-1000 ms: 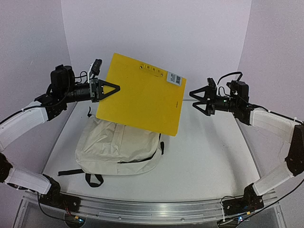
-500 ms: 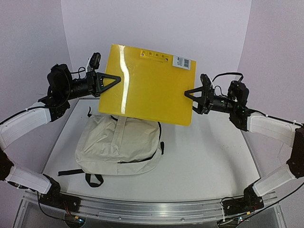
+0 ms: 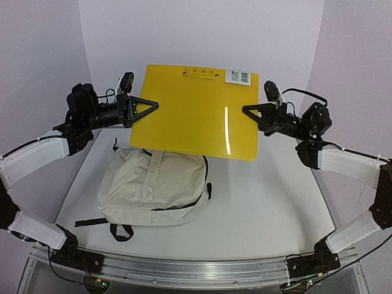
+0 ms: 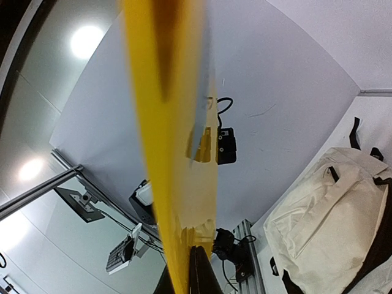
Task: Pack the student bag
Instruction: Pick up the files from the center of the board.
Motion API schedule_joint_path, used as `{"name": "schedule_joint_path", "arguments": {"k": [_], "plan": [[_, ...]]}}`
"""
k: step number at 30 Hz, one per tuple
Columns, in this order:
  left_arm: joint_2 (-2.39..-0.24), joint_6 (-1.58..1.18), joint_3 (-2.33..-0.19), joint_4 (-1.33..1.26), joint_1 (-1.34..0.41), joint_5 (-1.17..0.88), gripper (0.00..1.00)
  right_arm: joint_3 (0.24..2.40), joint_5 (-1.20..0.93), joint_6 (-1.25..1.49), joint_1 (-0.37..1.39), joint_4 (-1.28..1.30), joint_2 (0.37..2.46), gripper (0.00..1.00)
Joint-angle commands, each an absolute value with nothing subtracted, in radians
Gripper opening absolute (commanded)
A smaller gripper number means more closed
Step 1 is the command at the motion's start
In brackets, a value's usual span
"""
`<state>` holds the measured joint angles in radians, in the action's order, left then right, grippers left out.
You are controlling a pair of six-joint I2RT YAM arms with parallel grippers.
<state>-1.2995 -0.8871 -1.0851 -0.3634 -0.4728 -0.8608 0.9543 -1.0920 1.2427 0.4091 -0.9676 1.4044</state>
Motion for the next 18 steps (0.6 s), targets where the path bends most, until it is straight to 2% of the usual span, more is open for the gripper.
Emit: {"name": "schedule_joint_path", "arguments": {"k": [1,3,6,9,11,14,18], "plan": [[-1.347,-0.764,-1.152,-0.17,-0.472,-0.802,0.1,0.957,-1.085,1.282,0.417,-1.094,1.391,0.0],[-1.363,-0.72,-1.17,-0.073,-0.472,-0.76,0.23,0.954,-1.064,1.27,0.417,-1.091,1.394,0.0],[-1.373,-0.654,-1.168,0.058,-0.472,-0.648,0.59,0.95,-1.004,1.235,0.398,-1.055,1.406,0.0],[-1.373,-0.618,-1.159,0.173,-0.477,-0.494,0.8,0.923,-0.94,1.195,0.331,-1.001,1.409,0.0],[-1.373,-0.604,-1.16,0.223,-0.487,-0.422,0.87,0.915,-0.9,1.162,0.301,-0.951,1.404,0.0],[-1.4,-0.557,-1.198,0.363,-0.571,-0.218,0.93,0.92,-0.778,0.996,0.259,-0.705,1.36,0.0],[-1.526,-0.525,-1.315,0.482,-0.699,-0.064,0.96,0.93,-0.57,0.831,0.259,-0.489,1.257,0.0]]}}
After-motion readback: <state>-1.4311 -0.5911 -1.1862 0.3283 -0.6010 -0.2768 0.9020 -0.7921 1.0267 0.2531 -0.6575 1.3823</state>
